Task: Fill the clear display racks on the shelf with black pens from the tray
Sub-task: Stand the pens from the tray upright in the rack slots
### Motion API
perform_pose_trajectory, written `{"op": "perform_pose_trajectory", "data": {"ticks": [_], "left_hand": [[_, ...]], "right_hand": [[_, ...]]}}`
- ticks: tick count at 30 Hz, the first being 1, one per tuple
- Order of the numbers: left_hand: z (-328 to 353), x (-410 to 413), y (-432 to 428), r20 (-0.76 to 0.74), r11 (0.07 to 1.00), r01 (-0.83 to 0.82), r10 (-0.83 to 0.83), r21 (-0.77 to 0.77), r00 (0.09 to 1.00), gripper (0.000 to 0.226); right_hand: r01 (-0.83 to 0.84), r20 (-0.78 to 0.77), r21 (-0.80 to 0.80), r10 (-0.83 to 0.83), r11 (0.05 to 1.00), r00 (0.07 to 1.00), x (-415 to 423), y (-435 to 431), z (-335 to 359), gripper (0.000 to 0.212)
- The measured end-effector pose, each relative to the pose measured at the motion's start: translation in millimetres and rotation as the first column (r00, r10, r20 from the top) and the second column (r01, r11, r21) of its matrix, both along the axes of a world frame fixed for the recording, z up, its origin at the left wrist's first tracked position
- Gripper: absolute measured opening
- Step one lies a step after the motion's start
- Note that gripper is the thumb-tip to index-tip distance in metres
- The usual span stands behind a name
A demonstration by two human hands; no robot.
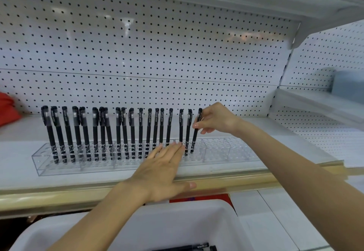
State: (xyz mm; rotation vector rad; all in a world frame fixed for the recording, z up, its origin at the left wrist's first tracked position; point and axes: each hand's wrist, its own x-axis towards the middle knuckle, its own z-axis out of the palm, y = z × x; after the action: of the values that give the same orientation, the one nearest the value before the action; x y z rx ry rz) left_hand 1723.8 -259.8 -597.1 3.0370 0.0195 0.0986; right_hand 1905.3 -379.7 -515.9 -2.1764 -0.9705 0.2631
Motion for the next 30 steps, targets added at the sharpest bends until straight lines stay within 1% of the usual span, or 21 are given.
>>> {"op": "perform_pose_trajectory", "data": {"ticks": [2,5,11,14,18,20,21,22,24,27,30], "left_hand": [[0.4,0.0,-0.4,-0.003,1.000,-0.004,0.004,0.005,1.000,0.097],[0.8,0.2,-0.6,-0.008,1.000,-0.004,0.004,0.011,1.000,0.097],[-0.4,0.9,-0.5,-0.004,1.000,-0.004,0.004,0.009,1.000,0.097],[-2.1,1.3,-0.4,-0.005,1.000,-0.004,0.004,0.017,1.000,0.097],[-1.7,1.0,-0.1,-0.026,0.999,-0.004,0.005,0.038,1.000,0.098],[-0.4,1.2,-0.8,-0.019,0.999,-0.003,0.003,0.034,1.000,0.098],[0.2,0.9,-1.3,-0.007,1.000,-0.003,0.003,0.022,1.000,0.097],[0.6,0.5,-2.1,0.011,1.000,-0.005,0.005,0.000,1.000,0.095],[1.9,-1.7,-4.1,0.067,0.999,0.000,0.004,-0.047,0.998,0.092],[7.9,-10.5,-7.5,0.179,0.996,0.035,-0.019,-0.086,0.984,0.084],[12.2,-30.6,-8.1,0.241,0.990,0.066,-0.035,-0.121,0.970,0.072]], "right_hand": [[0.000,0.014,-0.030,0.000,1.000,1.000,0.5,0.6,-4.2,0.024],[0.013,0.021,-0.022,-0.012,1.000,1.000,0.7,1.6,-6.5,0.021],[0.027,0.041,-0.035,-0.025,0.999,0.999,-1.6,2.2,-10.6,0.022],[0.031,0.046,-0.049,-0.029,0.998,0.999,-2.1,0.5,-15.5,0.016],[0.050,0.081,-0.074,-0.044,0.996,0.996,-3.0,-4.4,-18.4,0.029],[0.054,0.106,-0.106,-0.042,0.993,0.993,-6.3,-8.2,-16.5,0.031],[0.058,0.124,-0.132,-0.042,0.990,0.991,-9.2,-10.6,-14.6,0.034],[0.068,0.148,-0.166,-0.043,0.984,0.988,-12.5,-13.4,-12.1,0.042],[0.099,0.230,-0.226,-0.046,0.969,0.972,-20.5,-20.5,-6.6,0.053],[0.167,0.378,-0.240,-0.067,0.956,0.923,-39.2,-33.6,-0.2,0.052],[0.169,0.453,-0.235,-0.046,0.957,0.890,-65.9,-47.2,-2.4,0.048]]}}
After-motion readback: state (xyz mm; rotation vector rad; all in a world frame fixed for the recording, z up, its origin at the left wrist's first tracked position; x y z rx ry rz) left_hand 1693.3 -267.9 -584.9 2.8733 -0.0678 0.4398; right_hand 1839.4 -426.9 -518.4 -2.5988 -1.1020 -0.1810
